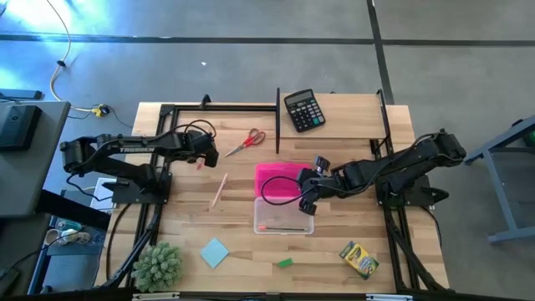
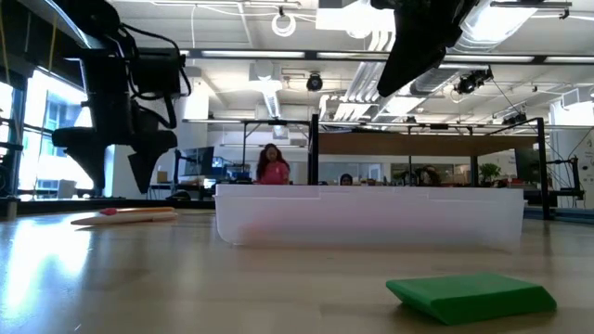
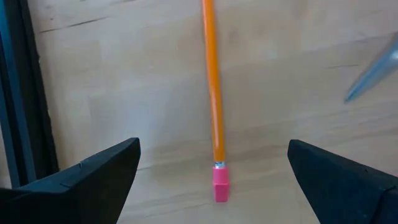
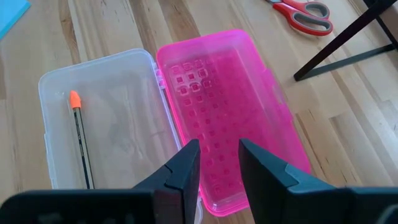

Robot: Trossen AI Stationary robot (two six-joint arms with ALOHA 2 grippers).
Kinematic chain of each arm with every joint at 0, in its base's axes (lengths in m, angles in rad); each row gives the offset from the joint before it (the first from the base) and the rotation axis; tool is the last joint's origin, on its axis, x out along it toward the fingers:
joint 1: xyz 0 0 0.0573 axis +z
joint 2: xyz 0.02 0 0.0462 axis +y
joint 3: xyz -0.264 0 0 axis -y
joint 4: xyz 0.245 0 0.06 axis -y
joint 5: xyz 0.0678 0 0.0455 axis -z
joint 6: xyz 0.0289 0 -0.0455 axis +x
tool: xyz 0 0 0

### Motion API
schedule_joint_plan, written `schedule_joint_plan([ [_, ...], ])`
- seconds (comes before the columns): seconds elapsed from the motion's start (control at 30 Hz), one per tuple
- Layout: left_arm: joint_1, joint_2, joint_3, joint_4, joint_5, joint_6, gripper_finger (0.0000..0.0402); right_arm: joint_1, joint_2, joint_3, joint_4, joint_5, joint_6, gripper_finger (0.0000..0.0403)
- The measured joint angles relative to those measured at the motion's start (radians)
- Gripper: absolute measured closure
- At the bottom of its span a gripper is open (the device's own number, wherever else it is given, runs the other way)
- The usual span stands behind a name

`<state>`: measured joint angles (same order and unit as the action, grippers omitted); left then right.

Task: Pack school essentials
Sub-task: Put the yellow pencil into the supply box

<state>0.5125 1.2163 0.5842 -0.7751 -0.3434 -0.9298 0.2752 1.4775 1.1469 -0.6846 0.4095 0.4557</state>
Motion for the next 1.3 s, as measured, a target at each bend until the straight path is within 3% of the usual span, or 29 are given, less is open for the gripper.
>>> schedule_joint_plan([
  [0.57,0.001,0.135,0.000,0.078,0.004,-0.014,0.0005,0.000,0.000,0.000,-0.020,0.000,0.000,0.0299],
  [1.3,0.024,0.197,0.002,0.096,0.047,-0.011,0.0093,0.000,0.001,0.000,-0.034,-0.001,0.000,0.0299],
])
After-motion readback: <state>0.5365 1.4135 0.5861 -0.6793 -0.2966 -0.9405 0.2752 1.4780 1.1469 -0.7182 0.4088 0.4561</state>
